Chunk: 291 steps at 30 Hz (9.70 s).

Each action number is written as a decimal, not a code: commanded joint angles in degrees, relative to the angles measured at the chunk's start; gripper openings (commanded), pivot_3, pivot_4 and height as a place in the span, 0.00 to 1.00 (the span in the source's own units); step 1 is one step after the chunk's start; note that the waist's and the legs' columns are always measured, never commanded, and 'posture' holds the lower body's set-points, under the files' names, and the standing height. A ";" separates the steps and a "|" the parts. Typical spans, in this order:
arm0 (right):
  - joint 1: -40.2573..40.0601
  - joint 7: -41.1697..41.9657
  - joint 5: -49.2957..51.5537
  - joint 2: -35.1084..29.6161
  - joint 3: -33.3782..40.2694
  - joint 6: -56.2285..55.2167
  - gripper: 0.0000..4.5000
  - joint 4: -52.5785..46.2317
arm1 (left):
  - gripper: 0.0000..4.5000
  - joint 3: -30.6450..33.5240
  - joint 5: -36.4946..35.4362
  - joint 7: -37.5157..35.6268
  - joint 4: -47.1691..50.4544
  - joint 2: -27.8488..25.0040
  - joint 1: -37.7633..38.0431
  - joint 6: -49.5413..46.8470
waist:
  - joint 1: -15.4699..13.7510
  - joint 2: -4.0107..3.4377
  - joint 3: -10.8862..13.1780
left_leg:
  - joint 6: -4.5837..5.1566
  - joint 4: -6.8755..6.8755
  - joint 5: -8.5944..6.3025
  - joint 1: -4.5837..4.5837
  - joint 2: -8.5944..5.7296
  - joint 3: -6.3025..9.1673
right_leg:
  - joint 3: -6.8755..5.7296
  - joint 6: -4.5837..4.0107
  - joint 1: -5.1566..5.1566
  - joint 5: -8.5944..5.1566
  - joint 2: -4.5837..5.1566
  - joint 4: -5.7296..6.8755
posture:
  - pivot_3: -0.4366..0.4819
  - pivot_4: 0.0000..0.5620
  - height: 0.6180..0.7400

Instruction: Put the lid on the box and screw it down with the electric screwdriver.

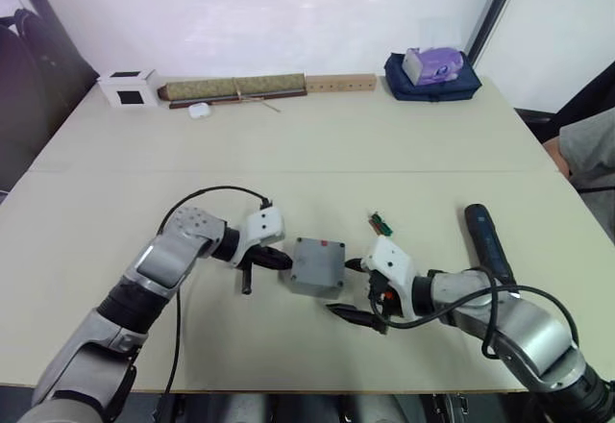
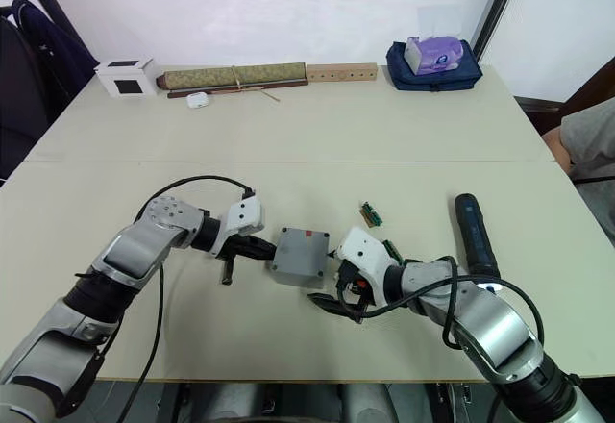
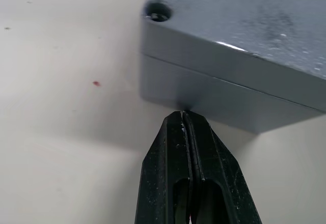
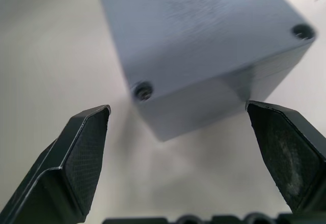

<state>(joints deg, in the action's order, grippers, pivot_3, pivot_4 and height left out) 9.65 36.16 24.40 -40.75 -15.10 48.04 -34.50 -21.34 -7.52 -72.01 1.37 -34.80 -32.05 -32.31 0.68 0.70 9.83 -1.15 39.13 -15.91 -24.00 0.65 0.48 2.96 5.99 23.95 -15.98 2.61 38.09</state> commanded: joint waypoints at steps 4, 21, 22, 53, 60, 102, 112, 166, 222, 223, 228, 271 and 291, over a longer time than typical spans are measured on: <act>0.51 0.12 -1.56 0.99 0.35 -1.87 0.99 -0.73 | 0.00 0.11 -1.28 -0.42 1.63 0.15 -0.80 0.21 | 0.03 0.00 0.00 | 0.00 0.00 0.00 0.00 0.00 0.01 | 0.00 0.00 0.00 0.00 0.00 0.00 | 0.48 0.27 1.00; -0.49 5.00 4.74 -4.33 14.40 1.37 0.99 -5.49 | 0.00 3.47 -3.43 -2.97 -1.29 -3.80 -5.29 0.43 | -0.01 0.01 0.01 | 0.00 0.00 0.00 0.00 -0.01 0.02 | -0.02 0.00 -0.05 0.00 0.01 -0.03 | 0.48 0.27 1.00; -0.74 5.33 5.25 -4.94 16.01 1.39 0.99 -5.33 | 0.00 3.37 -3.58 -3.25 -1.01 -4.06 -5.93 0.47 | 0.00 0.01 0.01 | 0.00 0.00 0.00 0.01 -0.02 0.03 | -0.02 0.00 -0.06 0.00 0.01 -0.03 | 0.48 0.27 1.00; 3.84 -2.92 -5.05 7.53 17.21 -13.04 0.63 21.36 | 0.00 7.16 -12.78 3.39 1.77 2.98 -11.30 -6.44 | 0.14 0.01 0.02 | 0.00 -0.11 0.00 0.43 -0.02 -0.07 | 0.04 -0.01 -0.41 -0.01 -0.01 -0.07 | 0.48 0.27 1.00; 4.88 -2.86 -6.26 8.43 16.32 -14.42 0.57 23.43 | 0.00 6.83 -12.30 3.55 0.31 3.02 -11.77 -5.13 | 0.19 0.01 0.02 | 0.00 -0.11 0.00 0.45 -0.01 -0.08 | 0.04 -0.01 -0.40 -0.01 -0.02 -0.07 | 0.48 0.27 1.00; 1.39 -3.56 0.26 8.84 11.85 -6.46 0.01 -1.77 | 0.00 6.56 -12.77 0.18 2.84 -2.13 -5.44 -4.35 | -0.01 0.01 0.03 | 0.00 -0.14 -0.01 0.47 0.01 0.00 | 0.01 -0.04 -0.47 -0.03 0.02 -0.11 | 0.48 0.27 1.00; 1.66 -3.61 -1.75 8.26 9.92 -7.87 0.01 0.72 | 0.00 6.44 -12.90 1.38 3.06 -1.25 -6.27 -5.43 | 0.13 0.01 0.03 | 0.00 -0.14 -0.01 0.48 0.01 0.00 | 0.01 -0.04 -0.46 -0.03 -0.02 -0.11 | 0.48 0.27 1.00; 2.83 -4.09 22.48 -27.66 37.20 44.46 0.96 18.14 | 0.00 4.70 -18.15 0.28 10.40 5.06 -9.33 -3.89 | -0.12 -0.24 0.10 | 0.11 -0.36 -0.07 0.51 0.01 -0.12 | 0.06 0.00 -0.54 -0.06 0.07 -0.40 | 0.48 0.27 1.00; 11.50 -21.98 16.84 26.81 28.01 -4.96 0.40 -4.07 | 0.00 6.76 -14.20 4.32 1.50 1.59 -8.16 -0.54 | 0.10 -0.36 0.32 | -0.06 -0.83 0.03 0.50 -0.02 -0.10 | 0.07 -0.02 -0.39 -0.04 0.20 -0.57 | 0.48 0.27 1.00; 10.01 -21.78 14.04 26.74 25.09 -6.90 0.40 -4.29 | 0.00 6.48 -13.98 4.27 2.13 1.33 -7.39 -0.59 | 0.14 -0.36 0.32 | -0.06 -0.83 0.03 0.50 -0.03 -0.11 | 0.07 -0.02 -0.38 -0.04 0.20 -0.56 | 0.48 0.27 1.00; 6.55 -21.20 9.39 27.76 18.39 -12.11 0.40 -4.58 | 0.00 5.42 -13.25 5.91 6.06 1.16 -4.46 -2.25 | 0.30 -0.36 0.32 | -0.09 -0.83 0.05 0.51 -0.02 -0.07 | 0.06 -0.02 -0.34 -0.04 0.04 -0.52 | 0.48 0.27 1.00; -9.92 -19.34 -5.51 28.10 9.11 -27.81 0.40 7.75 | 0.00 -3.57 -4.74 4.32 7.43 -1.44 1.17 3.44 | 0.07 0.20 -0.87 | -0.04 -1.14 0.00 1.75 0.07 -0.07 | 0.02 -0.29 -1.64 -0.21 0.02 -0.91 | 0.48 0.27 1.00; -12.33 -15.35 -5.86 27.04 4.98 -28.92 0.40 12.12 | 0.00 -4.21 -2.70 3.22 4.27 -0.93 0.06 6.52 | 0.13 0.49 -2.05 | -0.01 -1.19 -0.02 1.85 0.15 -0.05 | 0.02 -0.35 -1.72 -0.25 0.02 -0.97 | 0.48 0.27 1.00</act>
<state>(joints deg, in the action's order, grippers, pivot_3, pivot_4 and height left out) -0.28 19.63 19.24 -12.45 -7.75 13.40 -28.62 -23.55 -12.55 -68.54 7.30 -35.36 -32.45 -25.32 0.81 1.19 7.77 -1.16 37.93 -15.93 -22.13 0.82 0.42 2.98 5.62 22.22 -16.24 2.63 37.12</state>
